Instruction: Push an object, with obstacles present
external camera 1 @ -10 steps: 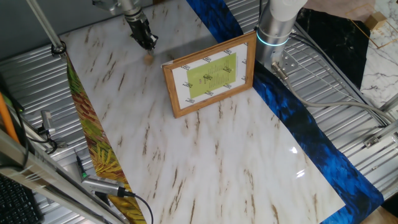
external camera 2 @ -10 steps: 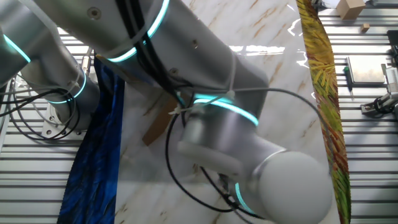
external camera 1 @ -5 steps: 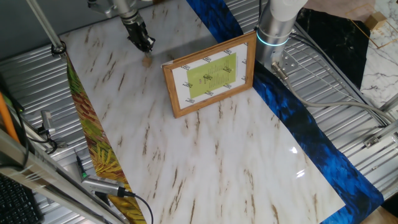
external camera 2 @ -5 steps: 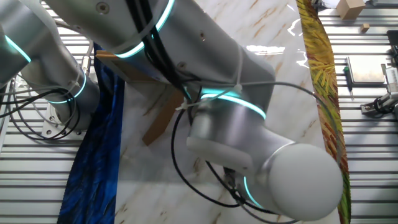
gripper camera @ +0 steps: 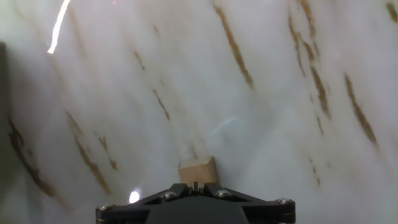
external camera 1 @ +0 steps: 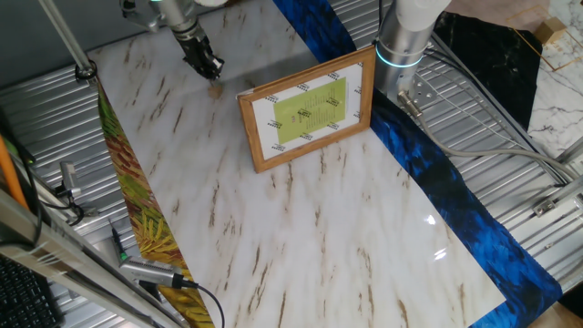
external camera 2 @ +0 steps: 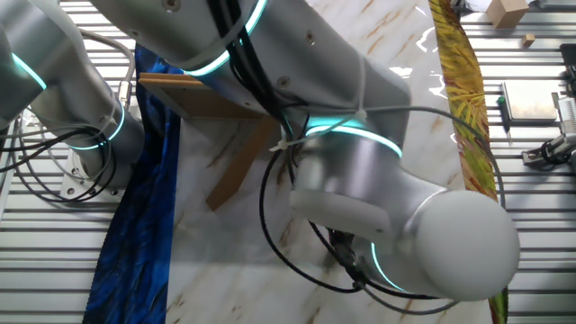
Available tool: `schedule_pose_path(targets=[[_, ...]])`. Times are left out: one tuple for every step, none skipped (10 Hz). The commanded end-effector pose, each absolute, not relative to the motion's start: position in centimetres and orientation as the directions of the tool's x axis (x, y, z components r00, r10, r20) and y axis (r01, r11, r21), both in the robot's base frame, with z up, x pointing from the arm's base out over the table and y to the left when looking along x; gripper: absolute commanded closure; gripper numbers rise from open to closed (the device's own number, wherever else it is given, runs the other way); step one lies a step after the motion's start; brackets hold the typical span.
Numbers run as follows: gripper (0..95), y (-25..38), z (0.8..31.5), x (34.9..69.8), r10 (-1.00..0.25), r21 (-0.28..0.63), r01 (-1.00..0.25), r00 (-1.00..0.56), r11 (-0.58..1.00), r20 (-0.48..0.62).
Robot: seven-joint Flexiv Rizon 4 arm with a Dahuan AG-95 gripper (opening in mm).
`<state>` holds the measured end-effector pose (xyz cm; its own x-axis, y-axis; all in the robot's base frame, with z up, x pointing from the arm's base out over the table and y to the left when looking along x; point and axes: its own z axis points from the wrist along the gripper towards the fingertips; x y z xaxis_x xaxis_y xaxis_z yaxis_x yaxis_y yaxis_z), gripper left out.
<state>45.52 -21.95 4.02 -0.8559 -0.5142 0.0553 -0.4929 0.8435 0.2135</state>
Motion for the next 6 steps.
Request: schedule_pose_path(targets=[[95.0, -22.6, 4.7, 45.8, -0.534, 0.223, -0.511, -0.844, 0.830, 0.052], [95.0, -22.9, 4.8, 45.8, -0.542, 0.225, -0.519, -0.839, 0.825, 0.051], [95.0, -23.1, 4.6, 45.5, -0.546, 0.224, -0.524, -0.836, 0.822, 0.048], [95.0, -23.3, 4.5, 45.4, -0.548, 0.225, -0.525, -0.835, 0.821, 0.046], [95.0, -23.6, 4.1, 44.9, -0.550, 0.228, -0.528, -0.834, 0.818, 0.040], [95.0, -23.8, 3.9, 44.7, -0.554, 0.228, -0.533, -0.832, 0.815, 0.037]])
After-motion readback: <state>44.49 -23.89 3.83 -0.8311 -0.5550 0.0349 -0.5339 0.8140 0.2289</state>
